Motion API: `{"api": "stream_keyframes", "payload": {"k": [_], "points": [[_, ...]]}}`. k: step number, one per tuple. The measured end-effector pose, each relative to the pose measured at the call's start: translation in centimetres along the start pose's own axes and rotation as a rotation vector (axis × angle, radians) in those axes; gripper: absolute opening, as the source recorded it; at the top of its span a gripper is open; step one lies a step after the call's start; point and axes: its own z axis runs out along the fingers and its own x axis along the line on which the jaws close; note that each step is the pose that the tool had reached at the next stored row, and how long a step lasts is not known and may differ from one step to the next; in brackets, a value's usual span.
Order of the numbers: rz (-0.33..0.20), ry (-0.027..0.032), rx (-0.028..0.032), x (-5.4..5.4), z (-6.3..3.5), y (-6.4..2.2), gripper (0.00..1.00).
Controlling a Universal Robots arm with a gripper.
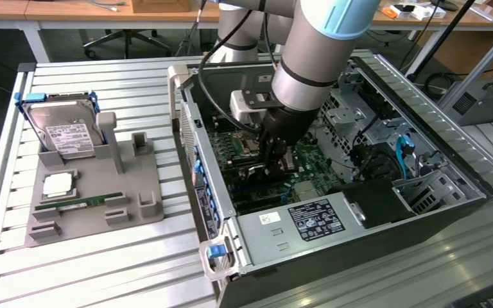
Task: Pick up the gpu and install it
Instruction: 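Insert the gpu into the slot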
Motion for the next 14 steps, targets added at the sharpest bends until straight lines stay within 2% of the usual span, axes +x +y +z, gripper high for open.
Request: {"api": "stream_keyframes", "payload": {"k": [2, 5, 9, 11, 13, 14], "points": [[0.000, -0.0002, 0.0001, 0.0, -0.52, 0.03, 0.35], [0.000, -0.0002, 0.0001, -0.1, -1.91, 0.11, 0.35], [0.000, -0.0001, 0.0002, -0.2, -4.94, 0.29, 0.35], [0.000, -0.0001, 0.0003, -0.2, -5.84, 0.34, 0.35], [0.000, 0.0001, 0.0005, -0.3, -7.38, 0.43, 0.35], [0.000, 0.0003, 0.0005, -0.3, -7.69, 0.45, 0.35]]}}
